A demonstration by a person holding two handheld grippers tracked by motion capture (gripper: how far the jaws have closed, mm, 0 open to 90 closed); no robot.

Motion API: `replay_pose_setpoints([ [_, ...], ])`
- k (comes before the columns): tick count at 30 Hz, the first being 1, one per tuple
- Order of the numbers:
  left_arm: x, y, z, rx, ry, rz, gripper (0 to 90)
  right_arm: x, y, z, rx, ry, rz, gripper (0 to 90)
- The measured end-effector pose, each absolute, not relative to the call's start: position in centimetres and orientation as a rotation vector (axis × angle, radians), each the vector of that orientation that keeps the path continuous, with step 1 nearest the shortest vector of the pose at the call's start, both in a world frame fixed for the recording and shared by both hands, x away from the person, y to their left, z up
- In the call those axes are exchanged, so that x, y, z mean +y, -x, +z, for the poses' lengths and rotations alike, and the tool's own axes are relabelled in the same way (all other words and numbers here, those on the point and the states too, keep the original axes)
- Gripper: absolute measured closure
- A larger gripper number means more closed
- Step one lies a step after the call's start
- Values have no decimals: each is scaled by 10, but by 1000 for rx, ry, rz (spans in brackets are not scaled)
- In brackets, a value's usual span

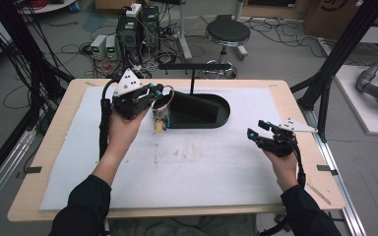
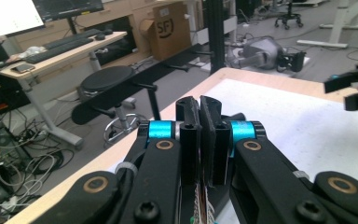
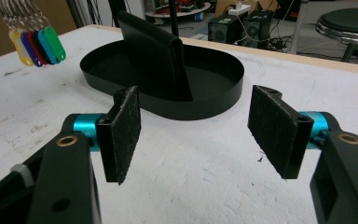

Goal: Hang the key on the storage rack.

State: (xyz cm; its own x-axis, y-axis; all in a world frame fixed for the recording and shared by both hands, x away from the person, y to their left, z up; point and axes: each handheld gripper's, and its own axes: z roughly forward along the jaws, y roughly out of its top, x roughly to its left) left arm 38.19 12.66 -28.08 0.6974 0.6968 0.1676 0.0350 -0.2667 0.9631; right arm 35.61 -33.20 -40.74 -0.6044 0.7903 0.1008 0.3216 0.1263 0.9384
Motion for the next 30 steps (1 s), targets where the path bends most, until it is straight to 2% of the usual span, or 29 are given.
replay_pose_setpoints([
  [11, 121, -404, -271, 616, -1745, 730, 863, -332, -357, -407, 1986, -1066, 1485, 351],
  [30, 119, -443, -282, 695, -1741, 739, 864, -332, -357, -408, 1984, -1069, 1489, 351],
])
